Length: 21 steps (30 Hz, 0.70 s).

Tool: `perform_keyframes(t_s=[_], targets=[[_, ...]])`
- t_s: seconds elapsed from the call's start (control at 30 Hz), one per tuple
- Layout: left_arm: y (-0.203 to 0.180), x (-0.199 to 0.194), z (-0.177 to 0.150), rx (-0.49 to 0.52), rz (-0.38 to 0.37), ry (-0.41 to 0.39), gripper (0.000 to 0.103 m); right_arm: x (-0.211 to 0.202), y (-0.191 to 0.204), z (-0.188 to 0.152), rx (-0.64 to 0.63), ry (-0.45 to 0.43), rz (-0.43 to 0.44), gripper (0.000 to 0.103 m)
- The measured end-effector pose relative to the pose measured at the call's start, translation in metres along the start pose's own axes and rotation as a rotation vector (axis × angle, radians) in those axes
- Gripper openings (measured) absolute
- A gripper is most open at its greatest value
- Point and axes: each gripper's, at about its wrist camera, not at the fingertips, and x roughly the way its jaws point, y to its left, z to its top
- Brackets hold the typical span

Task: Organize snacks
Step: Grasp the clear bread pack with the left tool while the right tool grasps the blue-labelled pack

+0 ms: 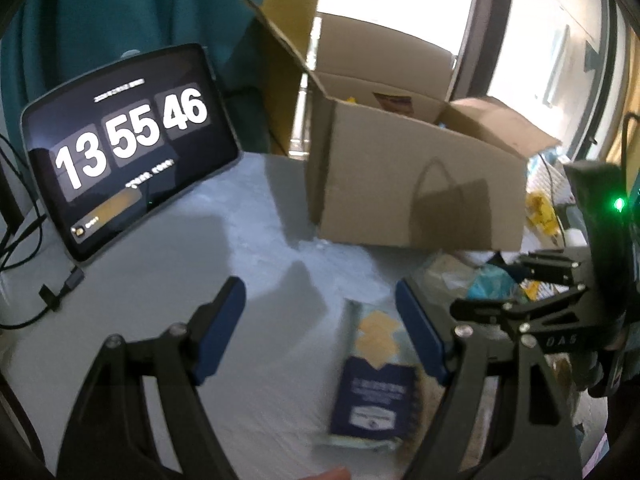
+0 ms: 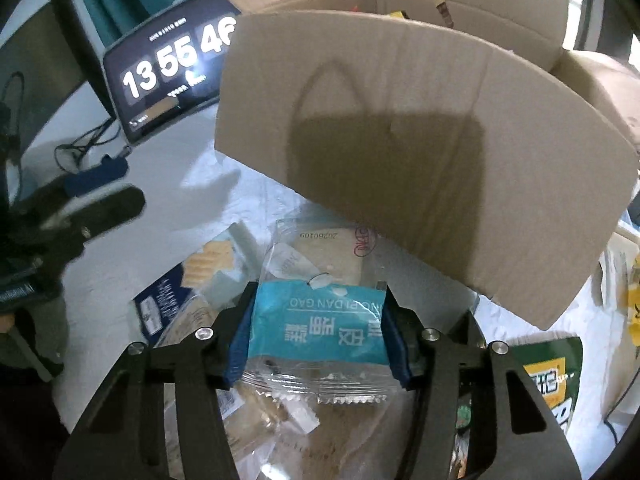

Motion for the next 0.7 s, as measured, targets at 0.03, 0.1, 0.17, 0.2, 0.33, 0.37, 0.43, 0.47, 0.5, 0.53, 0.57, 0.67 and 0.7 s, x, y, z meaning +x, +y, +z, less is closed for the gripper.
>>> perform_keyframes(t_s=[0.03, 0.1, 0.17, 0.2, 0.33, 0.37, 0.43, 0.47, 0.5, 0.53, 0.57, 0.67, 0.7], targets=[[-0.003, -0.001, -0.002, 0.005, -0.005, 0.004, 0.079, -0.004, 0.0, -0.001, 0.0, -0.007, 0.004, 0.059], [-0.012, -0.002, -0.007, 0.018, -0.022, 0.018, 0.079, -0.014, -0.003, -0.005, -0.003, -0.019, 0.011, 0.059], [-0.022, -0.004, -0.012, 0.031, -0.044, 0.036, 0.079, -0.026, -0.004, -0.01, -0.005, -0.033, 0.027, 0.059], [-0.026, -0.005, -0.015, 0.038, -0.055, 0.045, 0.079, -0.031, -0.004, -0.013, -0.006, -0.042, 0.035, 0.059], [-0.044, -0.006, -0.025, 0.067, -0.093, 0.077, 0.079, -0.043, -0.002, -0.023, -0.012, -0.066, 0.052, 0.059], [-0.048, -0.006, -0.028, 0.072, -0.105, 0.089, 0.079, -0.048, -0.004, -0.026, -0.012, -0.073, 0.051, 0.059], [-0.055, -0.006, -0.031, 0.079, -0.123, 0.106, 0.079, -0.054, -0.006, -0.031, -0.005, -0.085, 0.051, 0.059], [-0.06, -0.006, -0.034, 0.084, -0.135, 0.119, 0.079, -0.057, -0.009, -0.034, 0.001, -0.091, 0.053, 0.059], [-0.063, -0.006, -0.036, 0.088, -0.145, 0.127, 0.079, -0.059, -0.011, -0.036, 0.005, -0.097, 0.052, 0.059], [-0.067, -0.006, -0.039, 0.094, -0.157, 0.139, 0.08, -0.062, -0.014, -0.038, 0.01, -0.104, 0.05, 0.059], [-0.071, -0.004, -0.041, 0.099, -0.168, 0.152, 0.083, -0.066, -0.018, -0.04, 0.017, -0.112, 0.048, 0.059], [-0.079, 0.001, -0.048, 0.102, -0.211, 0.189, 0.094, -0.076, -0.03, -0.048, 0.034, -0.128, 0.04, 0.059], [-0.081, 0.004, -0.051, 0.098, -0.223, 0.205, 0.095, -0.079, -0.033, -0.05, 0.04, -0.133, 0.037, 0.059]])
